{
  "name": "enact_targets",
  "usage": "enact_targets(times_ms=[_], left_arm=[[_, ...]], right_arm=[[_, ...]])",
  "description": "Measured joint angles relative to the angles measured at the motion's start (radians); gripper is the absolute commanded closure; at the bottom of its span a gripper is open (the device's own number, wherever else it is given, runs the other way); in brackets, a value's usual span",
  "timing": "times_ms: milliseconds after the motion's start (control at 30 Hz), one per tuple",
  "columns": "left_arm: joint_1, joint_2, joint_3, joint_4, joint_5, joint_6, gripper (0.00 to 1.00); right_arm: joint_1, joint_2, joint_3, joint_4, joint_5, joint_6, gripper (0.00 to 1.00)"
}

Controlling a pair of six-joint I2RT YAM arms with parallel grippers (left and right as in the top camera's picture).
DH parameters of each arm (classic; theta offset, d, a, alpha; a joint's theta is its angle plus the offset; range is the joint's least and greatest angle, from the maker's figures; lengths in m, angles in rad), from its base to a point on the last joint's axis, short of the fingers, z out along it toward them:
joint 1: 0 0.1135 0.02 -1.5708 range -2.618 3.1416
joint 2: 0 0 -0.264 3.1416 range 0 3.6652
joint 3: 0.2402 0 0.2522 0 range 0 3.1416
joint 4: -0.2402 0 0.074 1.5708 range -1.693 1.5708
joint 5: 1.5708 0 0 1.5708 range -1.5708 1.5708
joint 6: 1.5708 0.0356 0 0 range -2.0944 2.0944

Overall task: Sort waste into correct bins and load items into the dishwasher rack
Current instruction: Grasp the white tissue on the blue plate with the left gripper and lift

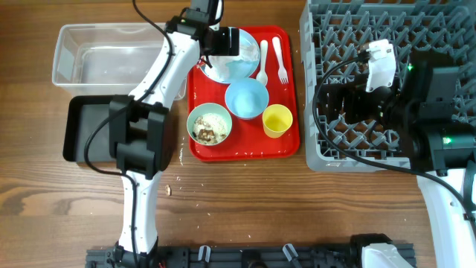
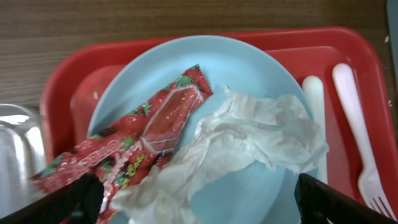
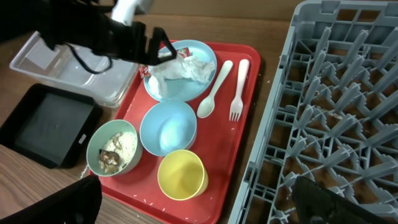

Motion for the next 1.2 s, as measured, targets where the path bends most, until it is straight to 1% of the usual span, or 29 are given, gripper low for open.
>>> enact_targets(times_ms=[367, 467, 500, 533, 600, 667, 733, 767, 1033, 1200], left_arm=[[-0.008, 0.097, 0.000, 0.035, 0.000, -0.001, 0.00], [-0.010, 0.122, 0.000, 0.040, -0.010, 0.000, 0.05], [-0.010, 0.122, 0.001, 0.041, -0.010, 0.000, 0.11], [-0.014, 0.122, 0.001, 0.040, -0.018, -0.001, 0.22], [-0.016, 0.124, 0.001, 0.040, -0.023, -0.006, 0.49], [-0.016, 0.125, 0.001, 0.040, -0.025, -0.008, 0.72], [-0.016, 0.128, 0.001, 0.039, -0.026, -0.008, 0.91], [-0.017, 0.129, 0.001, 0.039, -0.026, -0.010, 0.96], [-0.023, 0.125, 0.006, 0.005, 0.001, -0.020, 0.96], [-0.023, 0.077, 0.006, -0.024, 0.003, -0.023, 0.96]], right_arm=[[0.000, 0.000, 0.000, -0.004, 0.000, 0.000, 0.00], [0.000, 0.000, 0.000, -0.005, 0.000, 0.000, 0.00], [0.000, 0.000, 0.000, -0.008, 0.000, 0.000, 0.00], [0.000, 0.000, 0.000, -0.008, 0.000, 0.000, 0.00], [0.000, 0.000, 0.000, -0.011, 0.000, 0.000, 0.01], [0.000, 0.000, 0.000, -0.014, 0.000, 0.000, 0.00], [0.000, 0.000, 0.000, -0.014, 0.000, 0.000, 0.00], [0.000, 0.000, 0.001, -0.014, 0.000, 0.000, 0.00], [0.000, 0.000, 0.001, -0.015, 0.000, 0.000, 0.00], [0.000, 0.000, 0.001, -0.015, 0.000, 0.000, 0.00]])
